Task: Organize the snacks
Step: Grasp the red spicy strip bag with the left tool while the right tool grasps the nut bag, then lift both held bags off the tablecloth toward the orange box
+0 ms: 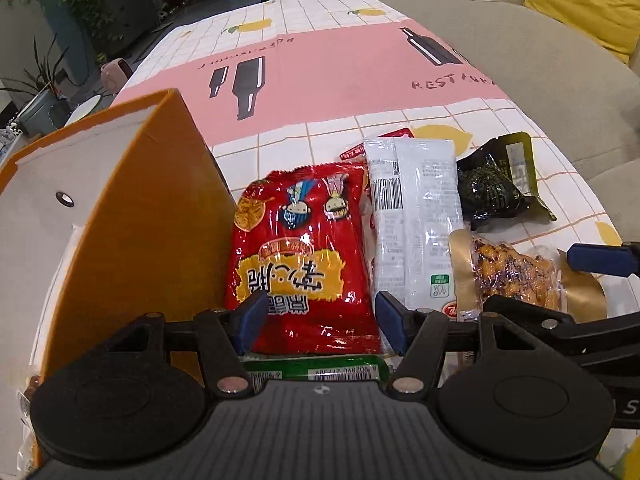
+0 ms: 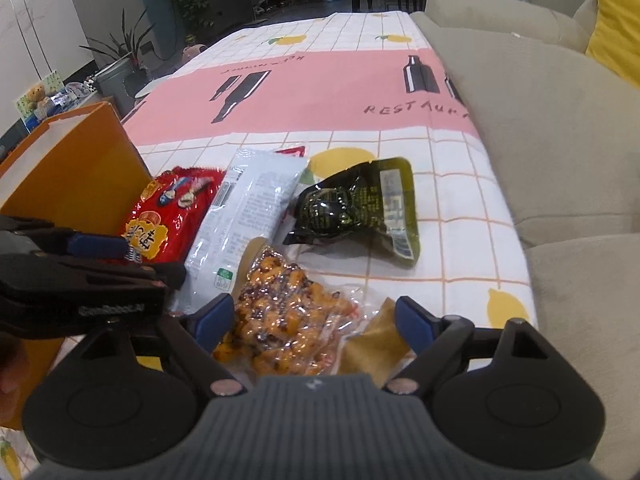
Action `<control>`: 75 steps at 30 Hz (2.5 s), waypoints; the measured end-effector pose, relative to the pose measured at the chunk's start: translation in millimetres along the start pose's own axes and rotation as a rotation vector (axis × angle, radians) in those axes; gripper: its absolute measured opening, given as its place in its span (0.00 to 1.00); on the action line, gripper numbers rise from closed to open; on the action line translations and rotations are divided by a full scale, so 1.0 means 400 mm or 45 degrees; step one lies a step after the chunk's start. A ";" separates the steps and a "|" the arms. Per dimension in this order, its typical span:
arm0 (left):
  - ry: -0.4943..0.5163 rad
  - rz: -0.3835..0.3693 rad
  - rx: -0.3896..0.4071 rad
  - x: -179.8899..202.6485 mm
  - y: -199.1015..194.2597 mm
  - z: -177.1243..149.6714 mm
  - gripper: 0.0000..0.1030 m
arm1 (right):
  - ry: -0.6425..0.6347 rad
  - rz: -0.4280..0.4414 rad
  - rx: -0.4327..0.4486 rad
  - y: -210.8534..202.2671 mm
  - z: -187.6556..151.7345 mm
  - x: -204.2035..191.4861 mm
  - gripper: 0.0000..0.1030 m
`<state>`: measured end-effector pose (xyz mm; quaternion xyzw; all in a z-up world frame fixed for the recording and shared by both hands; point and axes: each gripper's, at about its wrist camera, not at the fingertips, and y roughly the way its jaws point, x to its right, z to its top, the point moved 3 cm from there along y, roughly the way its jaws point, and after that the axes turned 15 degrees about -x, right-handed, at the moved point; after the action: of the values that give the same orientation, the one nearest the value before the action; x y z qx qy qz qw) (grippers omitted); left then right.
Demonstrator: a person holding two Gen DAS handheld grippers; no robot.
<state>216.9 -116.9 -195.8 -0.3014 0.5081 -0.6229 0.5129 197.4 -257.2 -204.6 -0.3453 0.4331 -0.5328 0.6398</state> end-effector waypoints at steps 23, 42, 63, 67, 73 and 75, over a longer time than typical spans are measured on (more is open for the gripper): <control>-0.017 -0.335 -0.243 -0.004 -0.075 -0.156 0.03 | -0.022 0.041 -0.109 -0.084 -0.084 -0.013 0.27; 0.060 -0.478 -0.231 0.003 -0.166 -0.220 0.76 | -0.185 0.039 -0.200 -0.166 -0.169 -0.036 0.49; 0.201 -0.211 -0.129 0.032 -0.099 -0.175 0.92 | -0.412 0.038 -0.340 -0.080 -0.166 -0.048 0.80; 0.193 -0.187 -0.112 0.025 -0.100 -0.173 0.92 | -0.424 0.028 -0.292 -0.111 -0.179 -0.070 0.79; 0.273 -0.130 -0.091 0.031 -0.090 -0.160 0.94 | -0.405 -0.043 -0.190 -0.123 -0.162 -0.060 0.79; 0.286 -0.114 -0.093 0.032 -0.084 -0.152 0.94 | -0.415 -0.053 -0.173 -0.109 -0.152 -0.056 0.80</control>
<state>147.3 -110.9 -184.3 -0.2705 0.5709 -0.6559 0.4131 123.3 -242.6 -184.4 -0.4784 0.3513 -0.4524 0.6656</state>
